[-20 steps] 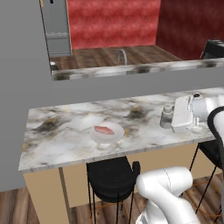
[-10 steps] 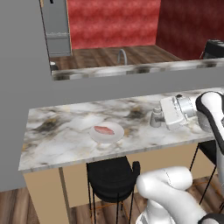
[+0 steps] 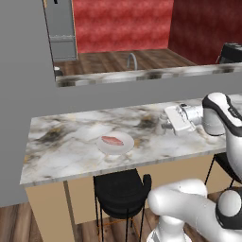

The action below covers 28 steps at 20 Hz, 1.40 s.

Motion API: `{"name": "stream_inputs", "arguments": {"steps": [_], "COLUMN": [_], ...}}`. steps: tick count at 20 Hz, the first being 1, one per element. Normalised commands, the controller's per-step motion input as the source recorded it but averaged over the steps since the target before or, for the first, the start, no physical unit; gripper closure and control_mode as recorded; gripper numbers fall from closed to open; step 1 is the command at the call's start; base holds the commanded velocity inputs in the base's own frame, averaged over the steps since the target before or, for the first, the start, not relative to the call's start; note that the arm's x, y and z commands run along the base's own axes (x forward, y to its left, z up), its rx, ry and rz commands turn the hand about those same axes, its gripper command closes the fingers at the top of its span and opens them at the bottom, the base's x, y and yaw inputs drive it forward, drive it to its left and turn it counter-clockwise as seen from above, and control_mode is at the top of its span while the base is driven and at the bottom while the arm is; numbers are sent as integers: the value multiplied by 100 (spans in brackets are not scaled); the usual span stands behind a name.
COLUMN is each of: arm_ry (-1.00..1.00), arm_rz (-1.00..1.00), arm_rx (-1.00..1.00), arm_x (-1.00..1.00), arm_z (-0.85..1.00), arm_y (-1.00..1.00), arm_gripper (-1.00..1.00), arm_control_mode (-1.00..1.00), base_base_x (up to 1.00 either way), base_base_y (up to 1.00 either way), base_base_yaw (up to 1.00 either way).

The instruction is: Retrieve the shaker from the cabinet and place it next the steak on a plate on the dining table.

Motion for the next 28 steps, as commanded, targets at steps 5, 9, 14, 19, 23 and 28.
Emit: {"name": "stream_inputs", "arguments": {"steps": [5, 9, 14, 19, 23, 28], "arm_ry": [1, 0, -1, -5, -3, -1], "arm_rz": [0, -1, 0, 0, 0, -5], "arm_rx": [0, 0, -1, -4, -4, -6], "arm_x": [27, 10, 2, 0, 0, 0], "arm_z": [-6, -7, -18, -25, -23, -10], "arm_y": [0, 0, 0, 0, 0, 0], "arm_gripper": [100, 100, 100, 100, 100, 100], "arm_control_mode": [-100, -100, -100, -100, -100, -100], "base_base_x": [0, 0, 0, 0, 0, 0], "base_base_y": [0, 0, 0, 0, 0, 0], "base_base_yaw": [0, 0, 0, 0, 0, 0]}}
